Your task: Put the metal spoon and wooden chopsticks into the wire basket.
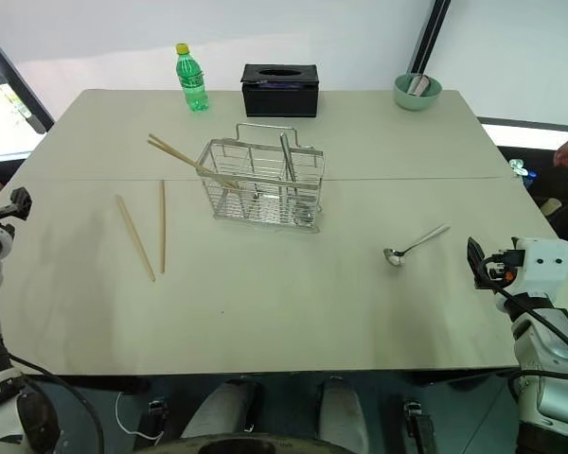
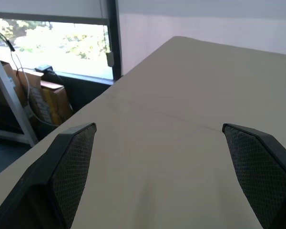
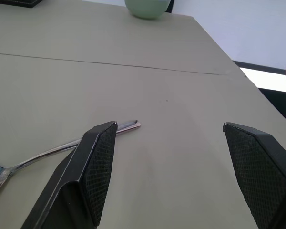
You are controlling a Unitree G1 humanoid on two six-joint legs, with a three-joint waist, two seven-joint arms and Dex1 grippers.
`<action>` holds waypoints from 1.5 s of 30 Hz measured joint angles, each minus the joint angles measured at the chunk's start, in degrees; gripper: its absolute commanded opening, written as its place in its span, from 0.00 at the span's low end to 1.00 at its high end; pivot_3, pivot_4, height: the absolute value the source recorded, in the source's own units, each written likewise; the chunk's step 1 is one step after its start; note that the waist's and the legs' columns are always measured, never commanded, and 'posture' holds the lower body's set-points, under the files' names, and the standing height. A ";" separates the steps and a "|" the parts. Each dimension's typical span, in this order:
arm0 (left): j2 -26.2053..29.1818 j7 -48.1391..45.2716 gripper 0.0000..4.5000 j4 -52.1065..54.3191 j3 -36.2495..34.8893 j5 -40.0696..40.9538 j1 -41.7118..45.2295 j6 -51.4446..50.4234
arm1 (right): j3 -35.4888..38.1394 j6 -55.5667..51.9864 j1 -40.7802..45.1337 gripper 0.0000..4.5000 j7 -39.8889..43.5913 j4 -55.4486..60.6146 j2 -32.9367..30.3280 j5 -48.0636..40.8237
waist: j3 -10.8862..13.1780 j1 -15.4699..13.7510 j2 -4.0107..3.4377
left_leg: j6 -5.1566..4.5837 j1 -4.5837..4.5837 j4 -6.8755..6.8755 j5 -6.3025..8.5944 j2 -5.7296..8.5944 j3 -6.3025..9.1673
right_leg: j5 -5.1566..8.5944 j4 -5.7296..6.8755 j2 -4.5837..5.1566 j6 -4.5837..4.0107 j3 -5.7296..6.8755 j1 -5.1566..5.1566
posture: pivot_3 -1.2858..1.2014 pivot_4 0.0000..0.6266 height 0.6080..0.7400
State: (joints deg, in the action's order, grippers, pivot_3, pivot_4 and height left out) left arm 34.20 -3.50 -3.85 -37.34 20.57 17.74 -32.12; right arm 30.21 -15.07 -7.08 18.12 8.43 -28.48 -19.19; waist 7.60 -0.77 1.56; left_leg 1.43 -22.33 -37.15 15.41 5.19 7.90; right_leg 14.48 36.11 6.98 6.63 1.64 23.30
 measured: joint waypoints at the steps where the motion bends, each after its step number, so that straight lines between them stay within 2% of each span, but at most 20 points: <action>1: 0.00 0.00 0.99 -0.15 0.17 -0.02 0.00 0.00 | -0.05 0.00 0.00 0.82 -0.03 0.04 0.06 0.00 | 0.00 0.01 0.00 | 0.00 0.00 0.00 0.00 0.00 0.00 | 0.00 0.00 0.00 0.00 0.00 0.00 | 0.52 0.24 0.40; 17: 0.00 -0.13 0.99 -1.72 1.06 -0.14 1.06 0.40 | -0.20 0.01 0.10 0.82 -0.44 0.42 0.28 0.11 | 0.00 0.02 0.00 | 0.00 0.00 0.00 0.00 0.00 0.00 | -0.01 0.00 0.00 0.01 0.00 0.00 | 0.52 0.24 0.40; 23: 0.48 -2.08 0.99 -1.71 2.51 -0.13 1.04 0.37 | -0.92 0.51 1.07 0.82 1.52 0.28 -2.67 1.38 | 0.00 0.03 0.00 | 0.00 -0.01 -0.01 0.00 0.00 -0.01 | -0.01 0.00 0.00 0.01 0.00 0.01 | 0.52 0.24 0.40; 27: 3.88 -9.42 0.99 1.98 5.84 1.85 1.33 -0.36 | -3.89 2.98 5.67 0.82 7.22 -2.51 -10.25 3.70 | 0.01 0.09 -0.01 | 0.00 -0.02 -0.03 0.00 -0.01 -0.06 | 0.00 -0.01 0.01 -0.01 0.01 0.01 | 0.52 0.24 0.40; 33: 10.22 -25.07 0.99 12.73 11.22 10.80 1.42 -6.84 | -11.78 10.44 15.61 0.82 21.45 -8.86 -20.32 5.77 | 0.11 0.37 -0.19 | -0.01 -0.02 0.01 0.00 -0.02 -0.10 | 0.01 -0.07 0.06 -0.02 0.01 -0.02 | 0.52 0.24 0.40; 39: 17.73 -44.42 0.99 23.73 20.78 18.21 -4.94 -10.66 | -23.41 23.47 26.56 0.82 38.27 -18.16 -25.53 9.55 | 0.28 1.19 -0.25 | -0.04 -0.06 0.01 0.01 -0.03 -0.10 | 0.02 -0.12 0.15 -0.04 0.04 -0.03 | 0.52 0.24 0.40; 41: 19.60 -48.62 0.99 25.93 22.50 19.93 -3.78 -11.19 | -27.66 29.71 30.54 0.82 43.85 -23.11 -26.55 11.81 | 0.37 1.25 -0.39 | -0.04 -0.02 0.00 0.01 -0.02 -0.10 | 0.03 -0.15 0.16 -0.06 0.04 -0.11 | 0.52 0.24 0.40; 45: 19.77 -51.76 0.99 26.10 26.27 21.61 2.50 -12.15 | -35.65 42.04 41.14 0.82 53.13 -36.62 -27.05 17.50 | 0.46 1.55 -0.49 | -0.05 0.03 0.02 0.01 -0.02 -0.13 | 0.02 -0.18 0.06 -0.04 0.04 -0.15 | 0.52 0.24 0.40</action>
State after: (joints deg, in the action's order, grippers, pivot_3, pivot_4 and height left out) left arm 53.97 -55.27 22.26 -11.07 42.17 20.24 -44.26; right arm -5.44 26.97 34.06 71.25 -28.18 -55.53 -1.69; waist 8.06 0.78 1.06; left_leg 1.38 -22.29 -37.14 15.42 5.17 7.77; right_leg 14.50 35.93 7.04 6.60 1.68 23.16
